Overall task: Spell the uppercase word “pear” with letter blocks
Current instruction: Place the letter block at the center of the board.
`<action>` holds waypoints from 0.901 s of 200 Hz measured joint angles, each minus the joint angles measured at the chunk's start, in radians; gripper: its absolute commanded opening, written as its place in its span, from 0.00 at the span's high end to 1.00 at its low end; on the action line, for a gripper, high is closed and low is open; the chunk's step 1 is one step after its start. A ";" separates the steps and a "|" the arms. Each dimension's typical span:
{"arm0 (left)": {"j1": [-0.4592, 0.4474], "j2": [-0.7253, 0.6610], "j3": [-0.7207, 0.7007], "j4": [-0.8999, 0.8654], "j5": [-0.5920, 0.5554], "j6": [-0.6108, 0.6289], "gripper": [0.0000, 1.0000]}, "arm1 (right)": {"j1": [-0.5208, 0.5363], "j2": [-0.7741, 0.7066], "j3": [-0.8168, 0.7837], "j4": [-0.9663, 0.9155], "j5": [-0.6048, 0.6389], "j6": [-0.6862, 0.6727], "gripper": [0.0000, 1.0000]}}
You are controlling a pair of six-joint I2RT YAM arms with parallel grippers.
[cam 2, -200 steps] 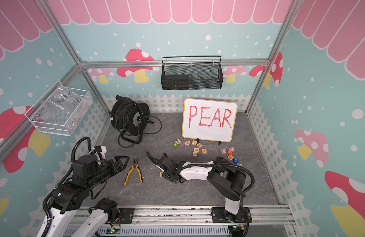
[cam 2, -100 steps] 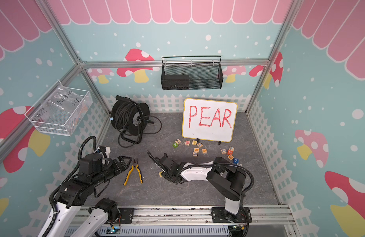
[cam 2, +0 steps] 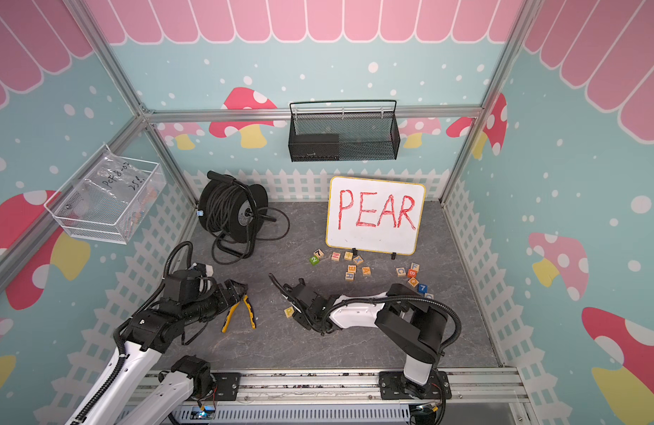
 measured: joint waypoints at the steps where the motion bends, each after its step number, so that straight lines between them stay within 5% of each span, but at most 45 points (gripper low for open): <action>1: 0.000 0.000 0.000 0.001 0.001 0.000 0.13 | 0.000 0.000 0.000 0.001 -0.002 0.000 0.48; 180: 0.000 0.076 -0.091 0.154 0.056 -0.050 0.13 | 0.008 -0.016 0.002 0.045 0.056 0.029 0.47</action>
